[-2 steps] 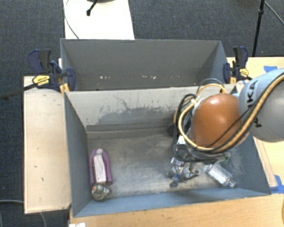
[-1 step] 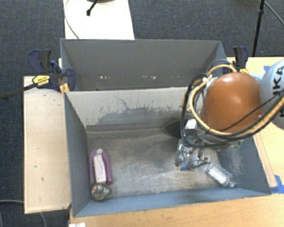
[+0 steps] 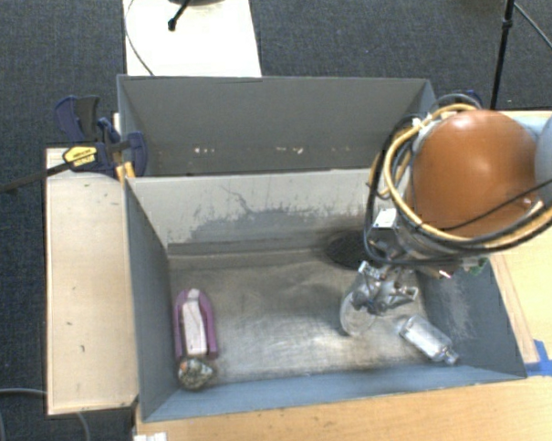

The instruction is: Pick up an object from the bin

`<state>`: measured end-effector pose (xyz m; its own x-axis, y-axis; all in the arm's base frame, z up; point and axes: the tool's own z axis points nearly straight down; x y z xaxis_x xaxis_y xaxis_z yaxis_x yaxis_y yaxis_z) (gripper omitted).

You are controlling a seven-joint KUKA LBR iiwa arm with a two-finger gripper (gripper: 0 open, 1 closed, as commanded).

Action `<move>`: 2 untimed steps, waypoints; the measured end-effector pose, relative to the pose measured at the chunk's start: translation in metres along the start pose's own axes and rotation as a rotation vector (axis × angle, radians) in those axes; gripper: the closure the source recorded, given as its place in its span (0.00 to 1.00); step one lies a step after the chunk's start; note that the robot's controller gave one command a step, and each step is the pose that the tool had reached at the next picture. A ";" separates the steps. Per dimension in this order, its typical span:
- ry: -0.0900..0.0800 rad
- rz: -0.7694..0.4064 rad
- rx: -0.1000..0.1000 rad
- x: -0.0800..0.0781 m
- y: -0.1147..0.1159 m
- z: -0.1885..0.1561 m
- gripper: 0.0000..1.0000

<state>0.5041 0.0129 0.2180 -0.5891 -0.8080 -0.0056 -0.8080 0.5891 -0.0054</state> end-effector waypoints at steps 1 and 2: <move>0.007 -0.015 -0.011 -0.007 0.018 0.074 1.00; 0.003 -0.009 -0.005 -0.007 0.016 0.071 0.00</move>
Offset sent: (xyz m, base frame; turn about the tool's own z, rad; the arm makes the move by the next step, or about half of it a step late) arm -0.0084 0.0145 -0.0712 -0.0119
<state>0.4962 0.0281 0.1469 -0.5820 -0.8132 -0.0025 -0.8132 0.5820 0.0000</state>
